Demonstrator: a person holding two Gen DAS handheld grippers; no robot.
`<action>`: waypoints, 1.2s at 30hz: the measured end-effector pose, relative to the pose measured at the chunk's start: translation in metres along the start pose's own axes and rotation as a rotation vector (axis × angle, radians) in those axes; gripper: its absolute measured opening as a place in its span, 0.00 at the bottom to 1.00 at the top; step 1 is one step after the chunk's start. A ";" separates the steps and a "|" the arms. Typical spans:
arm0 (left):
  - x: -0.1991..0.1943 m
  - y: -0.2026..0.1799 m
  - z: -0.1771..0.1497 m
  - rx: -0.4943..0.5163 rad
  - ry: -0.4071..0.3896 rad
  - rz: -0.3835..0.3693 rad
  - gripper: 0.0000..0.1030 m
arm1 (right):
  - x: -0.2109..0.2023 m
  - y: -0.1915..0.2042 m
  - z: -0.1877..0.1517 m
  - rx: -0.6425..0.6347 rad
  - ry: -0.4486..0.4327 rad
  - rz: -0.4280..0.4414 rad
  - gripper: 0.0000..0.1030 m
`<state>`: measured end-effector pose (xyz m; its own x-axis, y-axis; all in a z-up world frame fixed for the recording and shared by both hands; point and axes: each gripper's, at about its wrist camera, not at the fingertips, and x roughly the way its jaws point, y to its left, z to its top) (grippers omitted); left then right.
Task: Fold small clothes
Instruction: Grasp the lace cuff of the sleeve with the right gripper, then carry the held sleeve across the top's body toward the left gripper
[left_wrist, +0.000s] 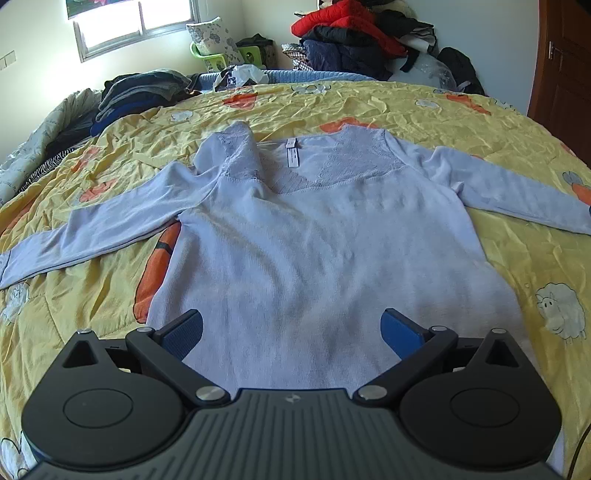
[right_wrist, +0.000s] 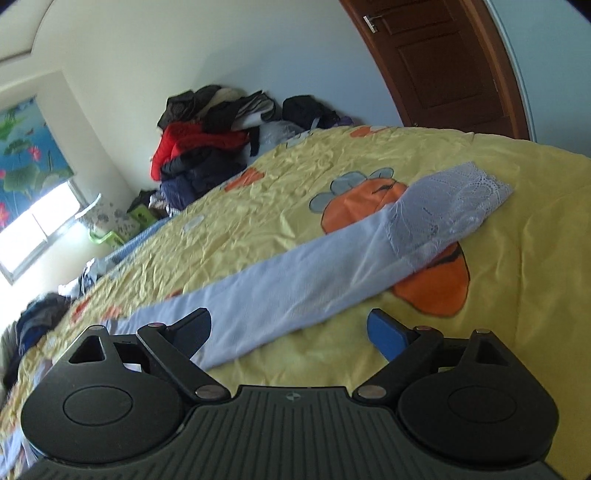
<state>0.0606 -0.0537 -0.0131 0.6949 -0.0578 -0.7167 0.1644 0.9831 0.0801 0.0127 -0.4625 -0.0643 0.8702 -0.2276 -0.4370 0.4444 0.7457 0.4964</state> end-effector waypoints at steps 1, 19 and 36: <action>0.003 0.000 0.001 -0.001 0.005 0.000 1.00 | 0.004 -0.003 0.003 0.015 -0.012 0.002 0.87; 0.028 0.012 0.013 0.007 0.014 0.019 1.00 | 0.059 -0.062 0.044 0.344 -0.112 -0.109 0.08; 0.047 0.035 0.016 -0.051 0.064 0.063 1.00 | 0.070 0.024 0.044 0.179 -0.041 0.110 0.09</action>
<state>0.1102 -0.0253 -0.0326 0.6561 0.0137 -0.7545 0.0853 0.9921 0.0921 0.0935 -0.4879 -0.0496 0.9217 -0.1791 -0.3440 0.3740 0.6455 0.6659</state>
